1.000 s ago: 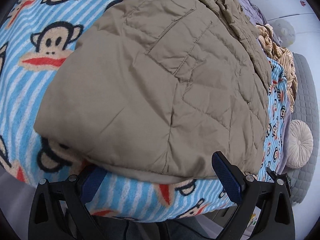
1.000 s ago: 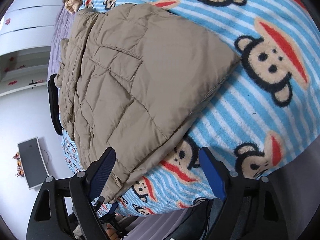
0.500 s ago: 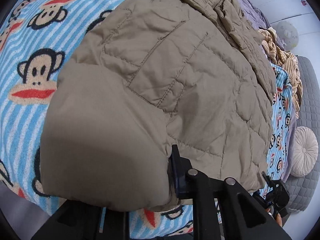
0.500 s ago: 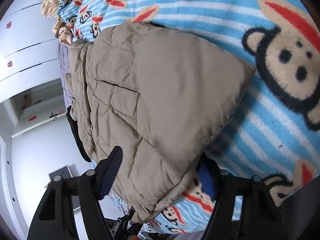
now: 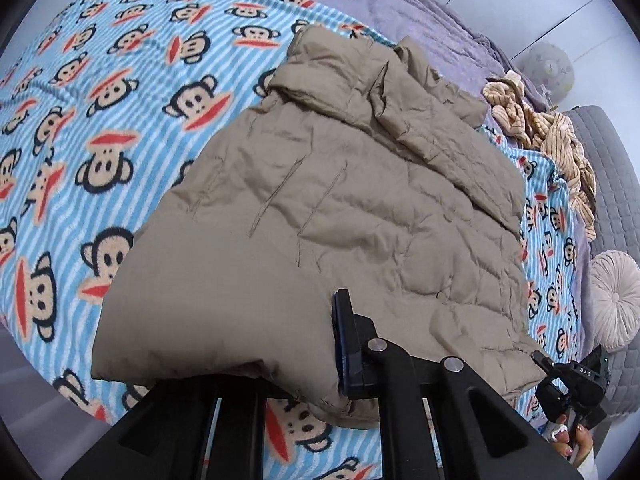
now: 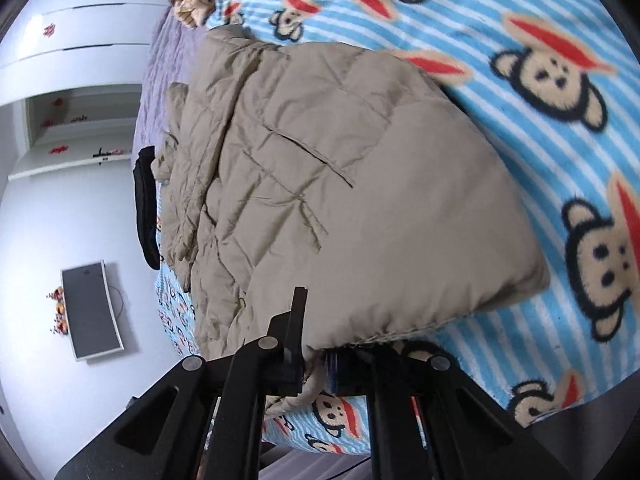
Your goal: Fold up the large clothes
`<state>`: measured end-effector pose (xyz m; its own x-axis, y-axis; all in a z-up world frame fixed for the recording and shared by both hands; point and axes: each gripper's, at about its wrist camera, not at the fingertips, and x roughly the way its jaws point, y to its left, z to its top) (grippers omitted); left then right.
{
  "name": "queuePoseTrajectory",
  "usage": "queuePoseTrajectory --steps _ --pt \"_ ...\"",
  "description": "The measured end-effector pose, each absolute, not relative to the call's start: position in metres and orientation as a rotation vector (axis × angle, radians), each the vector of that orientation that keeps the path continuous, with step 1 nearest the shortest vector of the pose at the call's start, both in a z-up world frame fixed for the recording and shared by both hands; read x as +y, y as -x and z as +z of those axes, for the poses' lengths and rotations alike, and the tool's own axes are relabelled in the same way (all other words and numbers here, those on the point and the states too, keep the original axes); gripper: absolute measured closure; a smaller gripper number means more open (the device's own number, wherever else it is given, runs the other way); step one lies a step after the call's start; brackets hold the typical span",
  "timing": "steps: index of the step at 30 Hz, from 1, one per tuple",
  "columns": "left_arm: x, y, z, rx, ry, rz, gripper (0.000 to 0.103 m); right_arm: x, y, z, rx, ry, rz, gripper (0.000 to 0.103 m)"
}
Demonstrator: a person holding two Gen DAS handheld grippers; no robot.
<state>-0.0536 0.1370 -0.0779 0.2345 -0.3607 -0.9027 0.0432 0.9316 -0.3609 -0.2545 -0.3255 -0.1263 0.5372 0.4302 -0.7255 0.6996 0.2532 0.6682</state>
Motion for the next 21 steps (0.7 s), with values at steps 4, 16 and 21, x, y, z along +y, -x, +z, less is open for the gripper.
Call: queuePoseTrajectory --steps 4,16,21 --pt "0.132 0.042 -0.046 1.236 0.311 -0.246 0.088 -0.338 0.232 -0.102 1.064 -1.303 -0.169 0.094" --pt "0.100 -0.055 0.038 1.034 0.296 -0.343 0.088 -0.372 0.122 -0.005 0.958 -1.005 -0.065 0.095" --pt "0.077 -0.113 0.047 1.013 0.226 -0.362 0.088 -0.383 0.062 0.026 0.916 -0.895 -0.061 0.095"
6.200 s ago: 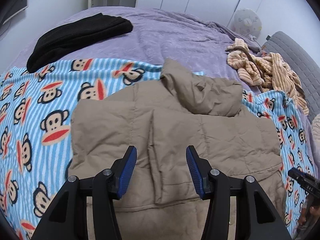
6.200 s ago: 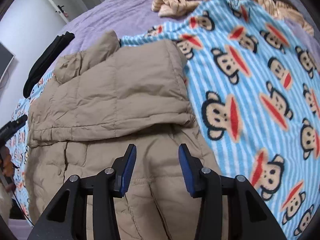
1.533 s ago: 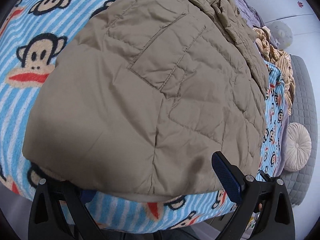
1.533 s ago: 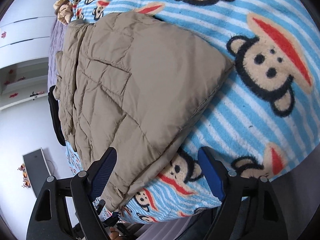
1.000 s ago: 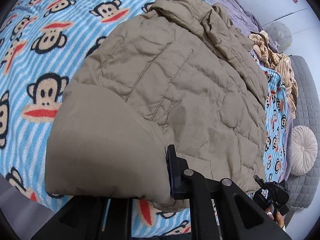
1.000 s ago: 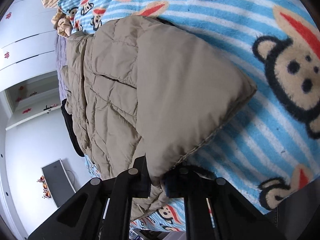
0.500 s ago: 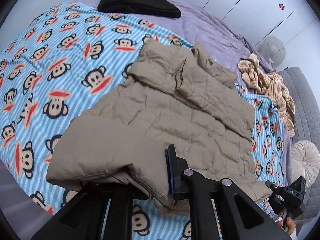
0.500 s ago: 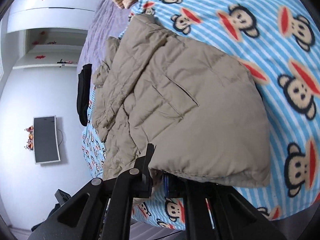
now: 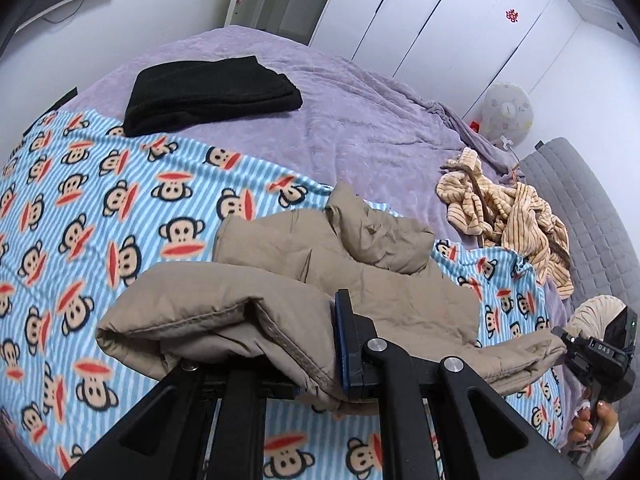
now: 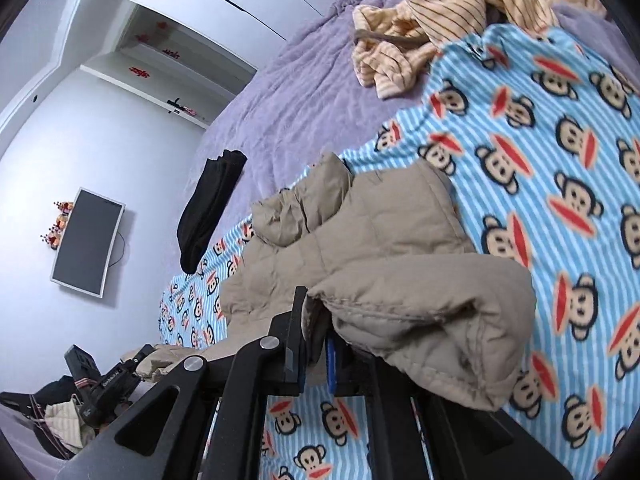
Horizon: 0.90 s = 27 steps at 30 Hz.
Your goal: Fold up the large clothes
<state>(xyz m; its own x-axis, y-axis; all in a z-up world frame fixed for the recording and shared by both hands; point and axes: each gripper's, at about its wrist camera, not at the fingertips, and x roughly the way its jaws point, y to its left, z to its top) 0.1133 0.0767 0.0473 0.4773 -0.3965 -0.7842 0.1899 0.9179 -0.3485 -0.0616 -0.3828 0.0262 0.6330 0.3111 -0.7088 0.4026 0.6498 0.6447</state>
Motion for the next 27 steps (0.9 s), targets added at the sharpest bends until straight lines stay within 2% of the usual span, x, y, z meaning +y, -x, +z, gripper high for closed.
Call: queuePoseTrajectory --steps 4,9,19,23,27 --pt "0.053 -0.155 0.037 1.005 0.153 -0.357 0.088 -0.395 0.005 0.029 0.932 -0.824 -0.076 0.095" --pt "0.030 -0.209 -0.001 1.015 0.127 -0.309 0.088 -0.412 -0.058 0.001 1.000 -0.788 -0.119 0.095" --pt "-0.004 -0.272 -0.138 1.098 0.054 -0.159 0.088 -0.427 -0.129 -0.119 1.115 -0.807 -0.190 0.095" --pt "-0.018 -0.276 -0.163 1.059 0.003 -0.139 0.088 -0.427 -0.135 -0.164 1.125 -0.831 -0.187 0.095" --pt "-0.022 -0.281 -0.170 1.059 -0.024 -0.132 0.088 -0.421 -0.138 -0.179 1.096 -0.791 -0.174 0.095"
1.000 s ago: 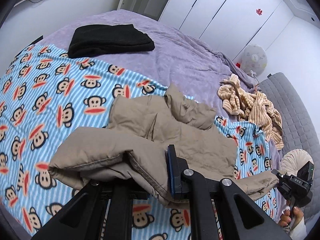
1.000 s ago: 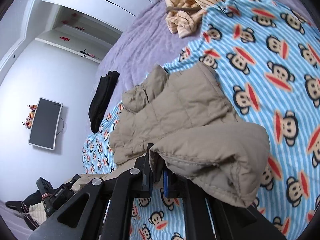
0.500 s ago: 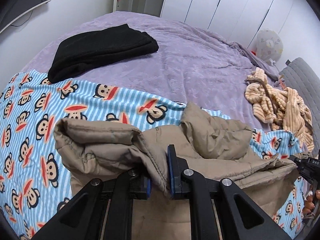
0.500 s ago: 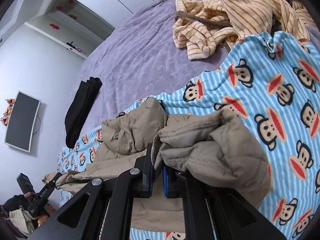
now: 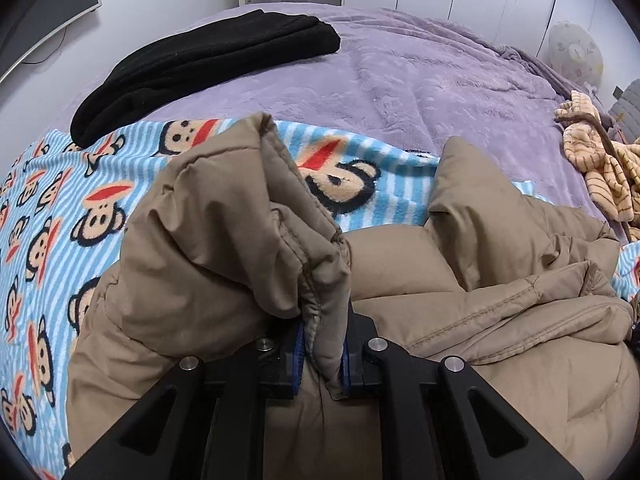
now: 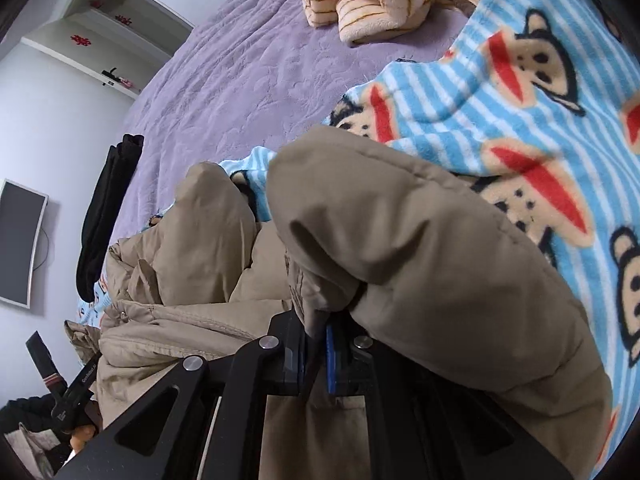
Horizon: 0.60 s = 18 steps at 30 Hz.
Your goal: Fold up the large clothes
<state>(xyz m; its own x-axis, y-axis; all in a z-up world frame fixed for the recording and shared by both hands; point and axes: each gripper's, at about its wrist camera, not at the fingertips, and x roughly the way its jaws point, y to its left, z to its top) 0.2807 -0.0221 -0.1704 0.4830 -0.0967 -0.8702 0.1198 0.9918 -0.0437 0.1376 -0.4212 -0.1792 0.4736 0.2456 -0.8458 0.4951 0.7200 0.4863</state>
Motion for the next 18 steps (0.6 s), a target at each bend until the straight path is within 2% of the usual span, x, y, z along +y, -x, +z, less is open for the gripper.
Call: queuePoseTrajectory --steps 2,4,5,6,7,10,13,15,18 --pt "-0.019 -0.283 -0.165 1.066 -0.015 -0.156 0.085 -0.419 -0.142 -0.181 1.097 -0.776 -0.177 0.095" --pt "-0.014 -0.278 -0.149 1.034 -0.016 -0.207 0.070 -0.420 -0.146 -0.180 1.109 -0.777 -0.189 0.095" --pt "-0.010 -0.272 -0.138 1.000 -0.019 -0.221 0.043 -0.420 -0.148 -0.178 1.118 -0.782 -0.200 0.095" --pt "-0.005 -0.266 -0.127 0.962 -0.021 -0.222 0.010 -0.420 -0.149 -0.176 1.125 -0.783 -0.211 0.095" --pt "0.001 -0.258 -0.115 0.918 -0.026 -0.211 0.000 -0.420 -0.149 -0.171 1.130 -0.773 -0.223 0.095" --pt "0.012 -0.242 -0.087 0.847 -0.054 -0.221 0.000 -0.414 -0.145 -0.150 1.129 -0.704 -0.244 0.091" --pt "0.011 -0.238 -0.085 0.889 -0.037 -0.283 0.003 -0.404 -0.131 -0.125 1.087 -0.646 -0.254 0.086" --pt "0.001 -0.239 -0.094 0.940 -0.043 -0.350 0.027 -0.394 -0.121 -0.113 1.050 -0.626 -0.227 0.084" --pt "-0.021 -0.234 -0.110 0.989 -0.052 -0.375 0.030 -0.378 -0.112 -0.109 1.055 -0.587 -0.168 0.083"
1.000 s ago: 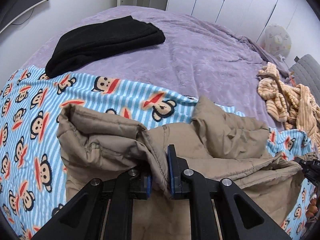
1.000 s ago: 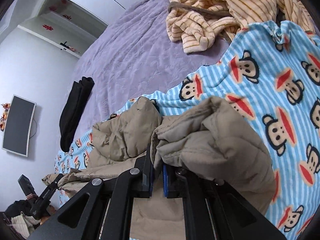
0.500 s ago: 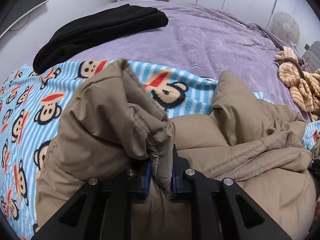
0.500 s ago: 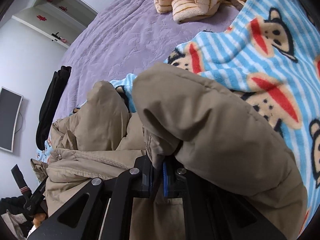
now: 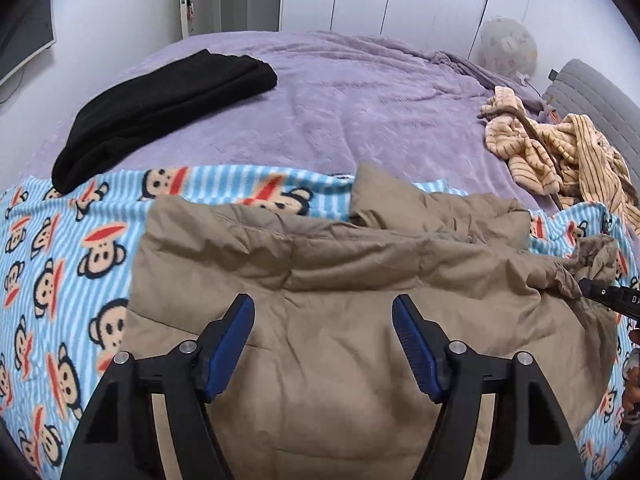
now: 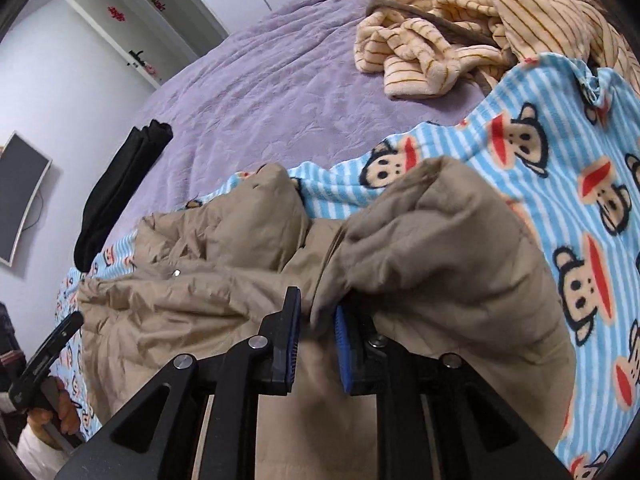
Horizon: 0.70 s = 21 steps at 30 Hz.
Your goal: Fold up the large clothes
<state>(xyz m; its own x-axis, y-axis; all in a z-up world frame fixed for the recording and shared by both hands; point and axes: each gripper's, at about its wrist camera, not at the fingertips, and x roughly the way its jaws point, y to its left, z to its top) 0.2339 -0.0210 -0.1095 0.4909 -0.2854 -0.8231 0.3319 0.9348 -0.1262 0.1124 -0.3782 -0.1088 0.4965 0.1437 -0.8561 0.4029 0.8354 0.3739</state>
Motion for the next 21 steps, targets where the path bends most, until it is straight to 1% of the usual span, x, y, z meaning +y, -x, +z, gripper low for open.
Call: queuePoseTrajectory --steps 2,3,4,5,6,7,9,10,11,15,16,21 --pt "-0.030 -0.229 -0.112 0.985 -0.040 -0.392 0.030 -0.372 -0.110 -0.106 1.057 -0.563 -0.168 0.083" --pt "-0.033 -0.227 -0.113 0.981 -0.041 -0.395 0.030 -0.372 -0.107 -0.103 1.041 -0.554 -0.179 0.080" --pt "-0.037 -0.227 -0.114 0.979 -0.044 -0.398 0.030 -0.373 -0.105 -0.099 1.017 -0.551 -0.177 0.057" --pt "-0.039 -0.227 -0.115 0.977 -0.052 -0.395 0.030 -0.374 -0.102 -0.095 0.997 -0.547 -0.174 0.024" --pt "-0.041 -0.227 -0.115 0.973 -0.069 -0.385 0.030 -0.375 -0.101 -0.092 0.976 -0.545 -0.162 0.017" --pt "-0.043 -0.228 -0.117 0.964 -0.094 -0.366 0.030 -0.374 -0.101 -0.091 0.973 -0.546 -0.139 0.017" --pt "-0.044 -0.233 -0.122 0.944 -0.142 -0.318 0.030 -0.368 -0.106 -0.097 1.027 -0.510 -0.107 0.030" --pt "-0.043 -0.239 -0.127 0.945 -0.160 -0.295 0.030 -0.364 -0.110 -0.102 1.056 -0.466 -0.116 0.057" --pt "-0.041 -0.246 -0.136 0.957 -0.170 -0.267 0.030 -0.361 -0.115 -0.110 1.090 -0.417 -0.124 0.077" --pt "-0.029 -0.272 -0.165 1.006 -0.098 -0.232 0.030 -0.374 -0.133 -0.149 1.153 -0.356 -0.145 0.080" --pt "-0.032 -0.276 -0.169 1.005 -0.098 -0.228 0.030 -0.383 -0.139 -0.159 1.154 -0.377 -0.153 0.084" --pt "-0.044 -0.294 -0.183 1.005 -0.103 -0.225 0.029 -0.412 -0.159 -0.190 1.129 -0.531 -0.172 0.087"
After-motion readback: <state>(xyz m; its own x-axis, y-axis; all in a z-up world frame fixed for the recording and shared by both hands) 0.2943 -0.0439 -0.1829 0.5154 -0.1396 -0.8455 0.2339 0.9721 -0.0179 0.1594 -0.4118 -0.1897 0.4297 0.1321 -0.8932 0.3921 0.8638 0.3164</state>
